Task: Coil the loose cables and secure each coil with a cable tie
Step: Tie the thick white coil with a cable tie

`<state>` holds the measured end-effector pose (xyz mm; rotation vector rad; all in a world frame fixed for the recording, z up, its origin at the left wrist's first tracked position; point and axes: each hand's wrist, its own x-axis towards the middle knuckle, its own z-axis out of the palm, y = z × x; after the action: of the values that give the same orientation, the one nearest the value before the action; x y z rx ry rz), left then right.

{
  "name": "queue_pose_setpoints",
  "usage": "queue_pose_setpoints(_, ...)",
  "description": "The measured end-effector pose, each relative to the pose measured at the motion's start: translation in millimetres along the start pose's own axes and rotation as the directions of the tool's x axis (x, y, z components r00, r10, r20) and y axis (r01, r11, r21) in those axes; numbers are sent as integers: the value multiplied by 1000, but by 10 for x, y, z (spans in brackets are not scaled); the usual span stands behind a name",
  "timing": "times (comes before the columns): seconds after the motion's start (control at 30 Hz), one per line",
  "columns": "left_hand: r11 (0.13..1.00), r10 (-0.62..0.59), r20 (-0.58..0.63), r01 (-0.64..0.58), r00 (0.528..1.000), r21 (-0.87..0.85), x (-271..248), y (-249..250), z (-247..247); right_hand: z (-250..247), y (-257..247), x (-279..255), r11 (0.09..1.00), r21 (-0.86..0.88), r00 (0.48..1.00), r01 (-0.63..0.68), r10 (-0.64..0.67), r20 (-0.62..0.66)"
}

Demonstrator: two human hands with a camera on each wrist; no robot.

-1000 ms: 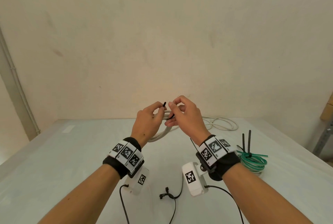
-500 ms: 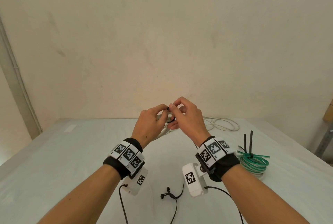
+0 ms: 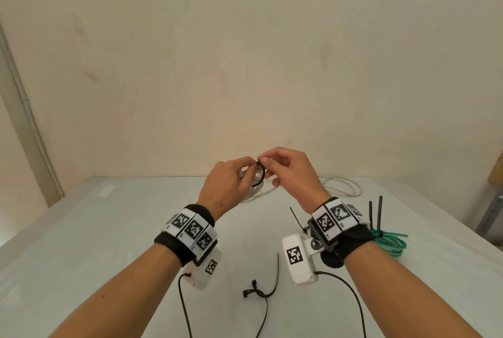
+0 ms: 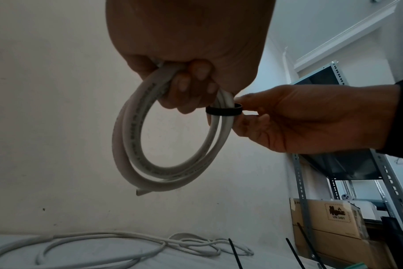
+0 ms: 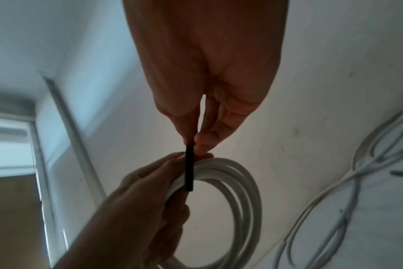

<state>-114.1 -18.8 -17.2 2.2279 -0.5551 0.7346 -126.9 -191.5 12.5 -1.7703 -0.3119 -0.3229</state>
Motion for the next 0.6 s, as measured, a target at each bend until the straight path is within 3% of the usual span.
queue_pose_setpoints(0.17, 988, -27, 67, 37, 997, -148, 51, 9, -41, -21, 10, 25, 973, -167, 984, 161, -171, -45)
queue_pose_setpoints(0.33, 948, -109, 167, 153, 980, -279, 62, 112, -89, 18, 93, 33, 811, -465, 926, 355, -374, 55)
queue_pose_setpoints(0.47, 910, -89, 268, 188, 959, -370, 51, 175, -154, 6, 151, 12, 746, -547, 912, 379, -401, 86)
queue_pose_setpoints(0.6, 812, -185, 381, 360, 906, -460, 28, 174, -209, -32, 118, 36, 746, -553, 919, 371, -382, 100)
